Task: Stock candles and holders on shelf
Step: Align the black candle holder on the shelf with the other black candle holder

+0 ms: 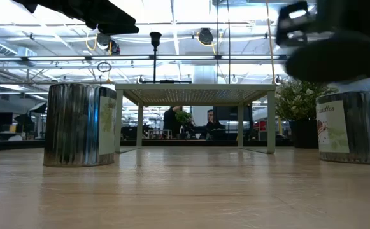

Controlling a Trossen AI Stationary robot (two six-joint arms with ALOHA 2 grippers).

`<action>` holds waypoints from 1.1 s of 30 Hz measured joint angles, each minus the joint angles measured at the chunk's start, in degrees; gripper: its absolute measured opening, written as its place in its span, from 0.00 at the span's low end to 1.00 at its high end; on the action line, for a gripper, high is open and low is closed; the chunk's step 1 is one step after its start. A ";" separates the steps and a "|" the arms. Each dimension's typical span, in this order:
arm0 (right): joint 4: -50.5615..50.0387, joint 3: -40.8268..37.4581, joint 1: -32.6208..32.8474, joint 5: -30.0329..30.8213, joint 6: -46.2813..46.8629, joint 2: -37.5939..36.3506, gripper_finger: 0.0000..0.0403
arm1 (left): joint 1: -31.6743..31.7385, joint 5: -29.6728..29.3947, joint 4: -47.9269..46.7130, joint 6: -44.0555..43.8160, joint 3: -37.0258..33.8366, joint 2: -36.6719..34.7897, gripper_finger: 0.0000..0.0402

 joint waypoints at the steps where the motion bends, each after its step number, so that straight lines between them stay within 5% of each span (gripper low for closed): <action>1: 0.70 0.96 -1.33 -0.02 -0.33 0.00 0.01 | 0.00 0.00 0.00 -0.30 0.00 0.00 0.69; 8: -5.06 14.02 -12.68 0.15 4.50 -0.29 0.01 | 0.00 0.06 -0.28 -3.08 0.00 0.00 0.69; 13: -25.37 23.81 -21.29 1.60 5.65 -4.81 0.01 | -0.15 0.04 -2.29 -3.31 0.00 0.00 0.69; 17: -45.41 30.84 -27.30 13.93 5.46 -7.93 0.01 | -0.60 0.05 -4.42 -3.97 0.00 0.00 0.69; 20: -57.05 34.91 -32.55 15.18 1.89 -9.53 0.01 | -1.06 0.03 -5.30 -4.47 -0.01 0.02 0.69; 30: -62.59 36.23 -46.64 14.59 8.05 -8.08 0.01 | -1.86 0.02 -4.85 -4.40 -0.02 0.02 0.69; 33: -62.98 36.26 -47.91 10.18 9.08 -7.01 0.01 | -1.86 0.02 -4.84 -4.40 -0.02 0.02 0.69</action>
